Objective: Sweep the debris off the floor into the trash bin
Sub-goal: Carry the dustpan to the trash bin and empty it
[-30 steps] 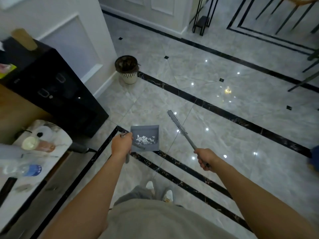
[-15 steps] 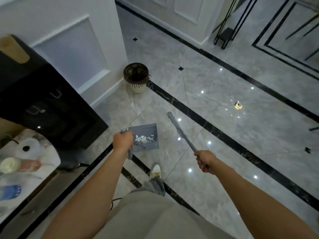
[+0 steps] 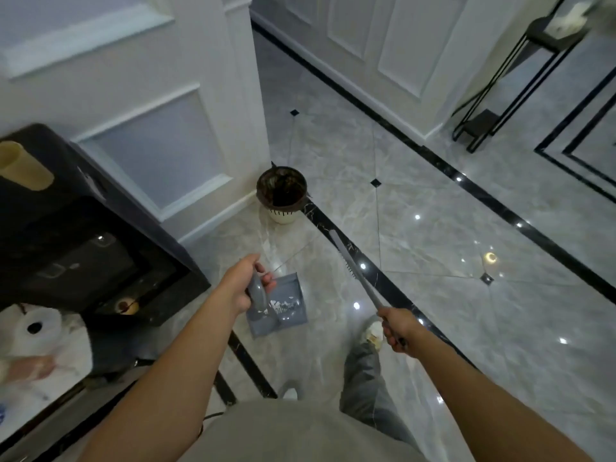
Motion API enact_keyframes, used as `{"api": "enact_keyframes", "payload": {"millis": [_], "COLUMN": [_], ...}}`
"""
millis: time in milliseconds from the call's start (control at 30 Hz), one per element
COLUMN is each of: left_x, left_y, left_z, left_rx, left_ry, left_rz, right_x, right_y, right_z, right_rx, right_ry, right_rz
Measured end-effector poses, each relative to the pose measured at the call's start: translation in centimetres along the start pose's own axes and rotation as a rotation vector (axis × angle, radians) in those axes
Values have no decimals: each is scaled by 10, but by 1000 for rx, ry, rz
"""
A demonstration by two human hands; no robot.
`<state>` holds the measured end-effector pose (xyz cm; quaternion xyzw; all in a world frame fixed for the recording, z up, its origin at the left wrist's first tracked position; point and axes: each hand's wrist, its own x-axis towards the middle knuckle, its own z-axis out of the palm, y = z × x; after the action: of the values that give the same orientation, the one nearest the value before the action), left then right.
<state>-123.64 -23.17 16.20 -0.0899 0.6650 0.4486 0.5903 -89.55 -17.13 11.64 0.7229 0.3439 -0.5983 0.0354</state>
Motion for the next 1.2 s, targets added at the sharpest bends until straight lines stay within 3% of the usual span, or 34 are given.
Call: {"api": "enact_keyframes", "payload": {"millis": [467,700,1033,1200], "left_x": [26,20,59,100], "left_y": [111,175,267,298], "left_z": [144,199,223,235], "left_rx": [-180,-177,-438,-337], "left_ry": [304,306,242,232], "left_rz": [174,301,372,341], "right_x": [120,160,210,231], "right_y": [-203,-281,-408,-465], "right_z": [-158,-203,-207,-213], "right_rx": [-277,-320,-488,-574], "right_ry": [-153,-157,-165,-159], "right_rz": [-123,-147,-162,-136]}}
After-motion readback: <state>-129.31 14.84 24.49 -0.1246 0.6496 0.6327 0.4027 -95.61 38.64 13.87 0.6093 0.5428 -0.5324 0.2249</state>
